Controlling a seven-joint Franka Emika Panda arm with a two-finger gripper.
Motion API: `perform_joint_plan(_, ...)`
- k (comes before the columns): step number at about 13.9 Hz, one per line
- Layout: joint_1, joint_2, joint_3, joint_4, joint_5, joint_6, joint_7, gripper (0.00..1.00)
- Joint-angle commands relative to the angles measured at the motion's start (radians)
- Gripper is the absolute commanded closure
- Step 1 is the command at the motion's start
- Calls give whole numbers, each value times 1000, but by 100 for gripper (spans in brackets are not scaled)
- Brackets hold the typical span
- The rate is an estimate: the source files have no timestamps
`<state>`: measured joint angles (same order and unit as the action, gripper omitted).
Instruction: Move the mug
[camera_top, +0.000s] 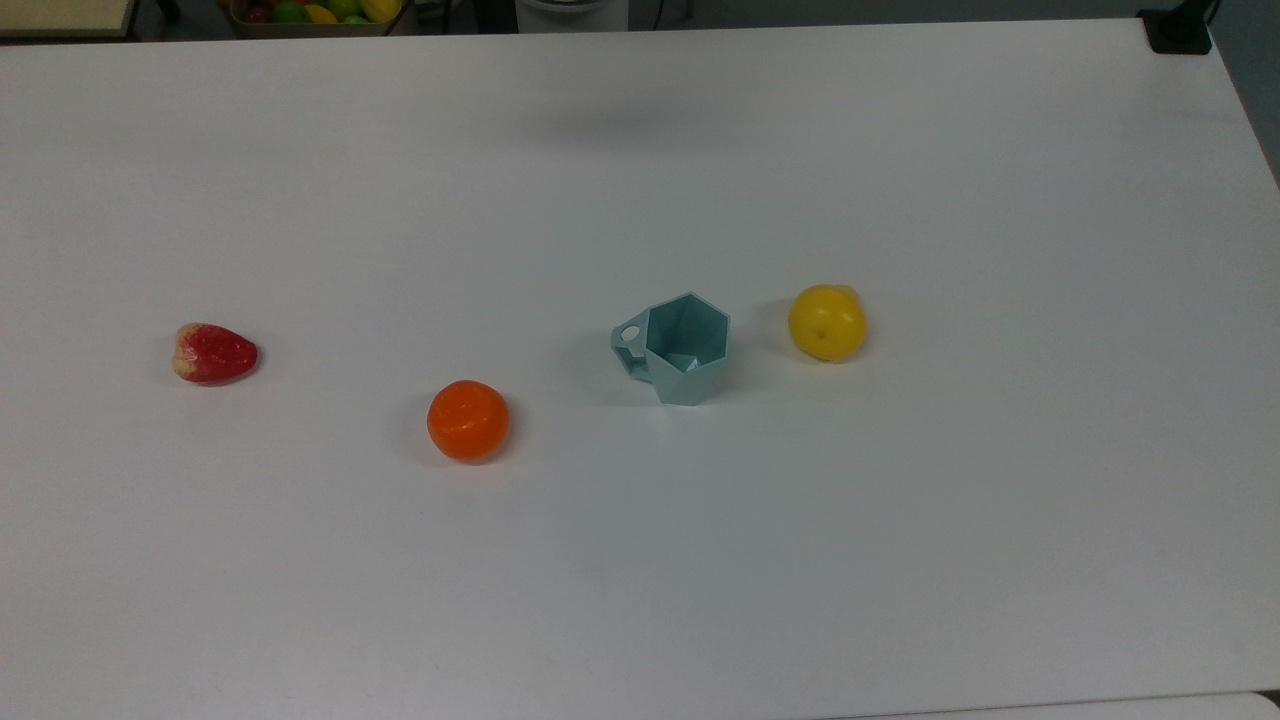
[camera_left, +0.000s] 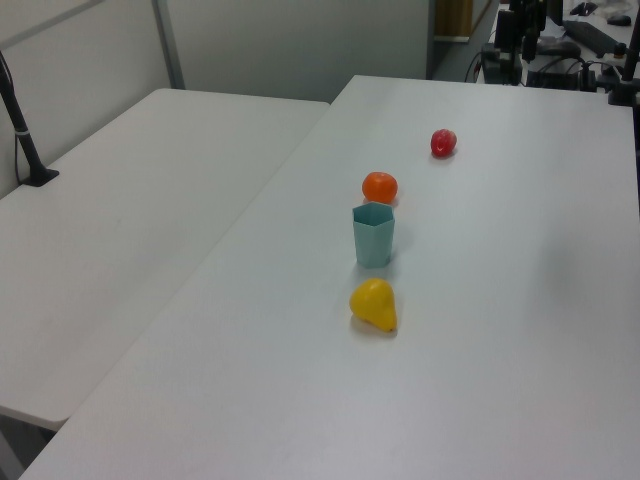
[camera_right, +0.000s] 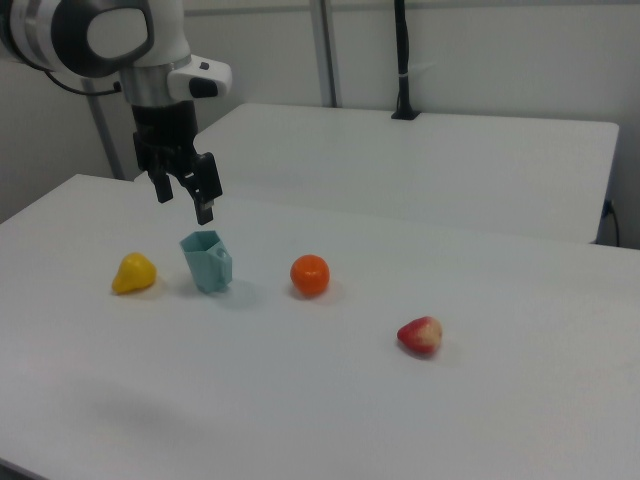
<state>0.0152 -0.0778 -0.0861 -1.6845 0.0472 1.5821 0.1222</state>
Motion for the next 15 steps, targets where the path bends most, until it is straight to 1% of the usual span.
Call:
perform_joint_plan(1,5,-40,-3,-41,-15,29,-13,0)
perform_joint_plan(3,-1,-37,14,-40,-18,30,-3,0)
perform_joint_plan(8,0,-11,26,-38,-12,32,-7,0)
perform_joint_plan(9,-1,4,37,-38,-12,33,-12,0)
perform_joint_plan(10,-1,12,37,-35,-10,38,-16,0)
perform_joint_plan(12,0,42,40,-35,-1,102,-13,0)
perform_joint_plan(15,5,105,57,-11,3,133,-36,0)
